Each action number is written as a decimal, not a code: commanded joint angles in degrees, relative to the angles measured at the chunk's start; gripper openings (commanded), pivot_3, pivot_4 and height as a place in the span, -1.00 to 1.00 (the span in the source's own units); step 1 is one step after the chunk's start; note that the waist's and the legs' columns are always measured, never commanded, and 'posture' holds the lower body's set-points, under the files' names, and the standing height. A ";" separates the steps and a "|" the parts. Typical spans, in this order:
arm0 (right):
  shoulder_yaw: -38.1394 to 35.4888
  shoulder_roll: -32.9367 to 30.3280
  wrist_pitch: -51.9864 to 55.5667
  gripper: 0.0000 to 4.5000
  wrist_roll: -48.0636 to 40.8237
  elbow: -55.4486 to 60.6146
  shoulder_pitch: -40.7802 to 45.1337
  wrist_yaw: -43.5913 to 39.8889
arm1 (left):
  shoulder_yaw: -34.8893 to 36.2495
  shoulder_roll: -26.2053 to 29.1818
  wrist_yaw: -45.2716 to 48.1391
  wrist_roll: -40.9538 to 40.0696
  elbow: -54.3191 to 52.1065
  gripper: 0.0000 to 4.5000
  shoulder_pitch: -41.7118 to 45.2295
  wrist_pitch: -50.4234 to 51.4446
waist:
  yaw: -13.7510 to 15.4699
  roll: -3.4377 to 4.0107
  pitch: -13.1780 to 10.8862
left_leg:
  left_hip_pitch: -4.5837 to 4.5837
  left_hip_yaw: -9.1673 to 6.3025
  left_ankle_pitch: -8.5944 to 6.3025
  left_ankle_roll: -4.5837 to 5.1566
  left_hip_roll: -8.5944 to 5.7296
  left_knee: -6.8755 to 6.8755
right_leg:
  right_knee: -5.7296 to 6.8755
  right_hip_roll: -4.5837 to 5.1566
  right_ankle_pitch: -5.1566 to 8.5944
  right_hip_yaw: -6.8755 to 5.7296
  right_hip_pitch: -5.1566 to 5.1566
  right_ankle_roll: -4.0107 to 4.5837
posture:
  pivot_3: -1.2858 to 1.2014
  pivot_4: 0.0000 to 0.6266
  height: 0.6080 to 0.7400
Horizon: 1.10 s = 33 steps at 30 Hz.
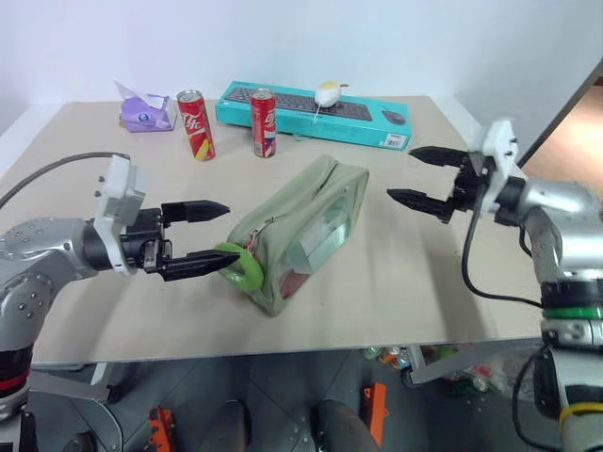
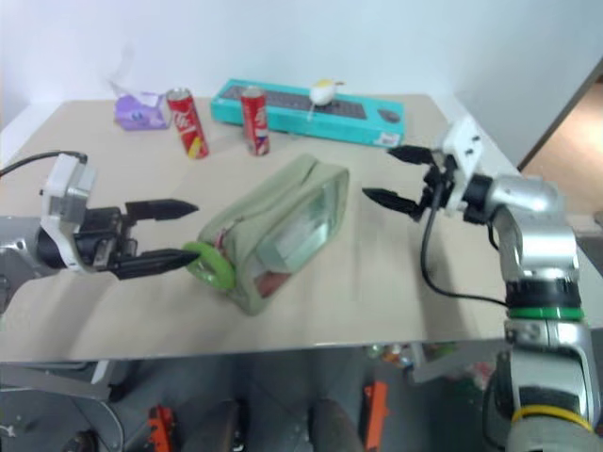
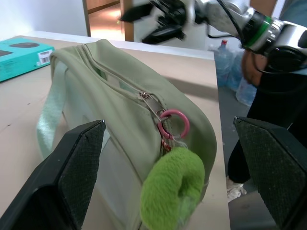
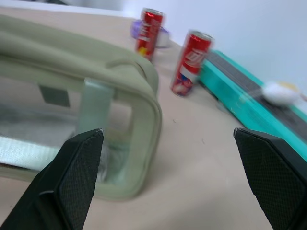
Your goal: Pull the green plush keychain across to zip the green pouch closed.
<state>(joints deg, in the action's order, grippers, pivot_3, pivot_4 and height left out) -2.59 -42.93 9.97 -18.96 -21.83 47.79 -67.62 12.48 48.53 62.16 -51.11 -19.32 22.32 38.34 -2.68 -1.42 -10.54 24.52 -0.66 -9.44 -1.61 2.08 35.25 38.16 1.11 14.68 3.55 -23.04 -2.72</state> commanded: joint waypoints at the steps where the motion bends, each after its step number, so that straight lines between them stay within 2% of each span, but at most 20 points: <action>1: 3.93 2.33 -5.73 1.00 3.82 -9.48 8.05 -5.42 | 0.63 -0.53 -1.04 -0.28 -1.18 0.97 1.89 -0.77 | 0.00 -0.01 -0.01 | 0.05 0.00 -0.01 0.01 0.01 0.00 | 0.00 -0.02 0.00 0.01 -0.06 0.00 | 0.03 -0.52 1.00; 8: 7.66 8.15 -15.77 1.00 8.71 -27.63 19.18 -11.75 | 2.09 -0.08 -2.20 -0.08 -2.01 0.97 0.86 -0.82 | -0.02 0.00 -0.02 | 0.23 0.00 -0.10 -0.03 0.02 -0.04 | 0.01 -0.04 -0.17 0.03 -0.27 0.34 | 0.03 -0.52 1.00; 12: 6.60 9.38 -17.18 0.56 8.70 -32.40 21.30 -15.35 | 3.20 -0.39 -4.17 -0.50 -3.77 1.00 -1.13 -0.73 | -0.02 -0.01 -0.02 | 0.23 0.00 -0.13 -0.05 0.03 -0.04 | 0.01 -0.03 -0.16 0.04 -0.26 0.34 | 0.03 -0.52 1.00; 16: 6.04 9.11 -17.88 -0.12 8.48 -33.19 21.00 -17.79 | 4.40 -0.49 -5.82 -0.59 -4.19 1.00 -2.41 -0.93 | 0.02 0.00 -0.02 | 0.22 -0.02 -0.12 -0.05 0.03 -0.03 | 0.01 -0.03 -0.17 0.03 -0.25 0.37 | 0.03 -0.52 1.00; 22: 5.20 8.78 -16.76 -0.99 7.57 -29.99 19.50 -18.97 | 4.58 -0.49 -6.21 0.81 -1.99 1.00 -2.43 -2.20 | -0.14 0.01 -0.03 | 0.16 0.03 -0.12 -0.05 0.14 -0.03 | 0.03 -0.14 -0.23 0.06 -0.26 0.46 | 0.03 -0.52 1.00; 28: 3.98 7.20 -11.48 -0.99 5.72 -21.86 16.39 -18.11 | 3.29 -0.80 -5.75 2.41 -0.01 1.00 -1.20 -3.43 | -0.04 0.02 -0.03 | 0.17 0.04 -0.12 -0.06 0.36 0.01 | 0.03 -0.35 -0.30 0.05 -0.27 0.58 | 0.03 -0.52 1.00; 33: 1.71 3.60 -5.36 -0.99 3.74 -9.77 10.24 -14.70 | 2.19 -1.23 -5.08 3.46 1.14 1.00 0.13 -3.82 | 0.03 0.02 -0.04 | 0.18 0.06 -0.12 -0.06 0.41 0.02 | 0.03 -0.40 -0.31 0.06 -0.28 0.60 | 0.03 -0.52 1.00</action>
<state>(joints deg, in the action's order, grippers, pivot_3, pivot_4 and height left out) 2.25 -37.15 2.80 -13.16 -36.64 58.51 -83.74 14.01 47.41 56.76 -47.77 -18.35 21.17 35.97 -2.65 -1.40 -10.58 24.71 -0.61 -9.56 -1.67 2.49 35.27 38.20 0.70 14.38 3.60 -23.32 -2.12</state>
